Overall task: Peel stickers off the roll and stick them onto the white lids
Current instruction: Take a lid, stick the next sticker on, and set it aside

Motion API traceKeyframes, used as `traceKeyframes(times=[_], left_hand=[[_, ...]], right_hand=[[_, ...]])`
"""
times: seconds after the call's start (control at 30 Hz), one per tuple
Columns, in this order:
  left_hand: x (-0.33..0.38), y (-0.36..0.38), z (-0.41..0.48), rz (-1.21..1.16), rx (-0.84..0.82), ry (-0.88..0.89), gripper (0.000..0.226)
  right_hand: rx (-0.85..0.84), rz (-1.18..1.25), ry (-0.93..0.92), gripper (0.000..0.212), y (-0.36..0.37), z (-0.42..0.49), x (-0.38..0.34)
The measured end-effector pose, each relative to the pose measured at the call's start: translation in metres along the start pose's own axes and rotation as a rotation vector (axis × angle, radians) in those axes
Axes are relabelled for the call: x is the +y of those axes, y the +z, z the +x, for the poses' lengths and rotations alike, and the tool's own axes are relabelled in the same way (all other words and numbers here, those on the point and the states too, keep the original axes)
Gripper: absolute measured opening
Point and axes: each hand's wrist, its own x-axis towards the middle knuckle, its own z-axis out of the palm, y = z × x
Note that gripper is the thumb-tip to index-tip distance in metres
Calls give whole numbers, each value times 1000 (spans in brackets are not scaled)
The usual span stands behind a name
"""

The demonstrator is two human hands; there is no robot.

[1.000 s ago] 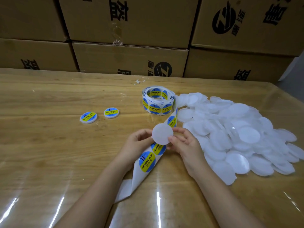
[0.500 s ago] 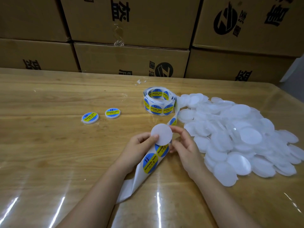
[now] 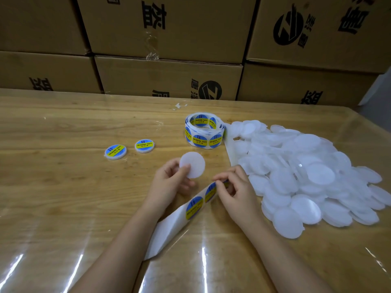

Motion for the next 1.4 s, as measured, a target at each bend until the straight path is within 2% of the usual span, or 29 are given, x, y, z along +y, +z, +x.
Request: traceKeyframes(times=[0.07,0.13,0.2,0.27,0.33,0.4,0.53,0.6,0.73,0.83,0.97,1.1,1.4], left_hand=[[3,0,2,-6,86,85,32],[6,-2,1,106,82,165,38],[7,-4,-2,261,22,197,35],[7,-5,-5,427,-85,202,15],[4,-10,-6,583,-189,187,23],[4,-13,-5,575,-266,133,20],[4,-14,-6,358,-316,-2,13],[3,-15,-5,280,-307,-53,14],[3,-14,-6,238,-317,-61,12],[1,-15,-6,210,-319,-71,15],[2,-16,-6,131,-296,-87,8],[-4,-15,-3,187,-269,-35,24],[-9,-15,-1,255,-305,-24,26]], right_hand=[[45,-70,-22,13,0,0,1],[102,-171,-40,9,-1,1,2],[152,-237,-40,10,-3,2,4],[202,-253,-24,12,-3,3,4],[250,-246,13,15,-4,4,5],[300,-231,60,18,-6,5,5],[365,-232,111,19,-8,6,4],[338,-278,78,23,-7,5,1],[140,-344,-162,31,-1,-3,-6],[41,-375,-258,30,1,-5,-6],[-17,-254,-251,28,0,-5,-5],[-49,-190,-264,25,-1,-5,-5],[-70,-121,-244,29,-1,-5,-5]])
